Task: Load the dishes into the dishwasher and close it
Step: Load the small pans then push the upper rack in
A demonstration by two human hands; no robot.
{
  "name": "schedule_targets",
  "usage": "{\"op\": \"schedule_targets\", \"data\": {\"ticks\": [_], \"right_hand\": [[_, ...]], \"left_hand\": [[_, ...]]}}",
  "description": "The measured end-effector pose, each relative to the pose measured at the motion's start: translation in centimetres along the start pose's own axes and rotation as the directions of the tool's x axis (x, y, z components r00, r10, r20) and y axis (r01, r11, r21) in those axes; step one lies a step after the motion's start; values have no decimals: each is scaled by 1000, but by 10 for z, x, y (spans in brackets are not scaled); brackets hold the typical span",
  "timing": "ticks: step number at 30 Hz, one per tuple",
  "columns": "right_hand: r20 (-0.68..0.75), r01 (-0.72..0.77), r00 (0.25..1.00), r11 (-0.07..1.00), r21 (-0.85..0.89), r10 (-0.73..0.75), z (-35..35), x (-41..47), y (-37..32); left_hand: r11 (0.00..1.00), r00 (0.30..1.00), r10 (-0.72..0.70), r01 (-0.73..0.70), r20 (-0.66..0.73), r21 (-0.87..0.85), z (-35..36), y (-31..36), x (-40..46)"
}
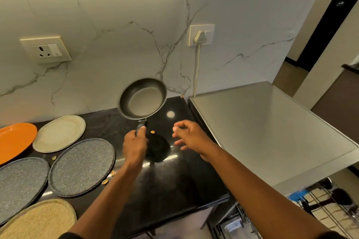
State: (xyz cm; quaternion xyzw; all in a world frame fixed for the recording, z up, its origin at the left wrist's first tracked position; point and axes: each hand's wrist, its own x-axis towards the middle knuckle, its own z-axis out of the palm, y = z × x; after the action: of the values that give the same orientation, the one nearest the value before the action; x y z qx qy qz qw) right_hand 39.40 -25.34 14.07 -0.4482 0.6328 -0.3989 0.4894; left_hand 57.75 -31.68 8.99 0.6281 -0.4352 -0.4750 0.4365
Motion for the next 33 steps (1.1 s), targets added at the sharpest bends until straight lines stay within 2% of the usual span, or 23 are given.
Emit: {"op": "schedule_targets", "data": {"ticks": [3, 6, 9, 12, 15, 17, 19, 21, 24, 26, 29, 33], "right_hand": [[-89, -71, 992, 982, 174, 88, -12, -8, 2], [0, -69, 997, 878, 474, 78, -42, -22, 3], [25, 5, 999, 685, 728, -34, -89, -42, 11], [-63, 107, 992, 499, 860, -106, -142, -70, 24], [-213, 231, 973, 477, 848, -91, -188, -103, 48], [-321, 275, 947, 527, 804, -4, -220, -126, 75], [-370, 266, 926, 560, 784, 78, -246, -149, 105], [-400, 258, 905, 562, 786, 144, -271, -176, 138], [-450, 256, 871, 596, 761, 199, -306, -220, 190], [-439, 225, 876, 633, 740, 202, -330, -250, 224], [-385, 111, 883, 675, 729, 271, -364, -292, 271], [-321, -78, 855, 715, 695, 406, -401, -334, 323]], "left_hand": [[990, 981, 31, -4, 190, -140, 45, 33, -48], [965, 883, 31, 96, 468, -244, 80, 55, -95], [933, 679, 38, 239, 733, -269, 115, 62, -134], [899, 448, -7, 394, 894, -190, 158, 58, -168], [904, 266, -37, 419, 963, -81, 202, 46, -198], [944, 200, -73, 331, 977, 3, 234, 33, -220], [988, 194, -132, 106, 972, 113, 261, 18, -239], [965, 185, -234, -77, 955, 251, 288, 2, -256], [921, 157, -317, -185, 935, 343, 323, -23, -274], [913, 136, -349, -172, 927, 369, 348, -35, -288], [924, 147, -368, -47, 918, 379, 385, -53, -309], [902, 243, -431, 86, 869, 424, 423, -86, -323]]}}
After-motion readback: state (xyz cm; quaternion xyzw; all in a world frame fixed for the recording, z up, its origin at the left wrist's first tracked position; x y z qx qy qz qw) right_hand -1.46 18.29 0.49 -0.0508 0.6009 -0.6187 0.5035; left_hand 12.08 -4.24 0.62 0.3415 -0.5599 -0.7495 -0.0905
